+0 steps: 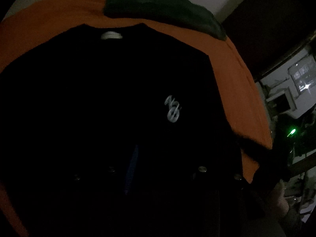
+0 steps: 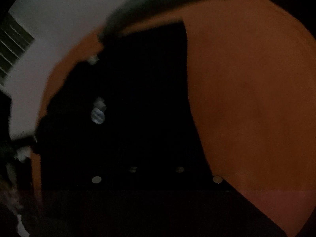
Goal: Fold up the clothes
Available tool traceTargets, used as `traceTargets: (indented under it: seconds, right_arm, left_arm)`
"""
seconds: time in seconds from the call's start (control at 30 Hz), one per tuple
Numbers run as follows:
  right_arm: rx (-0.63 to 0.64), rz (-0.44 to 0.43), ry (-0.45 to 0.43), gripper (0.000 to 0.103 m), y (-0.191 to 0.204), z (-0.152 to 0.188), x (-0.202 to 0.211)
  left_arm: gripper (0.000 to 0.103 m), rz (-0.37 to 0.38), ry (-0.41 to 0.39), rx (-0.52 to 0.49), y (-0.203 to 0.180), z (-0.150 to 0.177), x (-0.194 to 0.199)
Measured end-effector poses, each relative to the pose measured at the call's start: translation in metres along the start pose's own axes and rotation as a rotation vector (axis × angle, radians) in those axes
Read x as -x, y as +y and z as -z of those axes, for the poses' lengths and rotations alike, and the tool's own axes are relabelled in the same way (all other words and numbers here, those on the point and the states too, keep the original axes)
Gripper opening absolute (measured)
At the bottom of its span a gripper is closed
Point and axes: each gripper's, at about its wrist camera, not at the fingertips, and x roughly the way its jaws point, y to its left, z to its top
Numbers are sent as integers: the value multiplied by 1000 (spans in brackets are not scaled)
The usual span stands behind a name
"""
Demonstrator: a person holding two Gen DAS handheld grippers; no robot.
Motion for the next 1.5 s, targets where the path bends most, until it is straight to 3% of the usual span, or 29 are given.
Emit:
traceTargets:
  seconds: [0.07, 0.17, 0.27, 0.3, 0.37, 0.47, 0.6, 0.67, 0.8, 0.87, 1.0, 1.07, 1.1, 1.13, 1.2, 1.27, 1.43, 1.5]
  right_arm:
    - [65, 16, -99, 9, 12, 2, 23]
    - [87, 34, -7, 13, 18, -1, 5]
    - [96, 93, 136, 13, 9, -1, -21]
    - [88, 73, 97, 13, 12, 0, -9]
    - [70, 32, 16, 13, 17, 1, 15]
    - [147, 28, -19, 17, 39, 3, 30]
    - [194, 40, 14, 17, 52, 3, 40]
    - [152, 12, 21, 17, 44, 8, 51]
    - [118, 3, 57, 17, 43, 15, 36]
    - [116, 16, 61, 17, 43, 24, 43]
    - [86, 20, 64, 17, 36, 35, 59]
    - [69, 16, 73, 17, 34, 41, 65]
    - [60, 13, 77, 17, 33, 44, 68]
    - [65, 14, 77, 17, 33, 49, 78]
    - [89, 13, 79, 17, 41, 46, 68]
    - [110, 16, 76, 17, 47, 44, 64]
    - [127, 30, 72, 17, 49, 44, 62]
    - [112, 33, 70, 17, 45, 44, 64]
  left_arm:
    - [42, 8, -21, 31, 19, 25, 25]
    - [42, -11, -44, 117, 55, 56, 63]
    - [53, -6, -108, 260, 111, 85, 100]
    - [59, -10, -131, 311, 131, 94, 112]
    - [60, -63, -158, 423, 183, 105, 133]
    - [60, -87, -225, 559, 250, 114, 160]
    - [60, 42, -359, 777, 314, 126, 169]
    - [60, 97, -413, 860, 334, 129, 163]
    - [60, 315, -446, 961, 347, 125, 129]
    - [60, 365, -410, 997, 345, 122, 109]
    - [60, 332, -428, 1091, 348, 120, 85]
    - [60, 256, -460, 1057, 342, 109, 88]
    - [57, 219, -475, 1040, 339, 103, 90]
    - [36, 181, -491, 1023, 336, 97, 91]
    - [18, 105, -521, 988, 330, 86, 94]
    - [18, 30, -551, 951, 324, 74, 97]
    - [8, -79, -460, 797, 289, 28, 82]
    - [8, -90, -439, 820, 283, 31, 83]
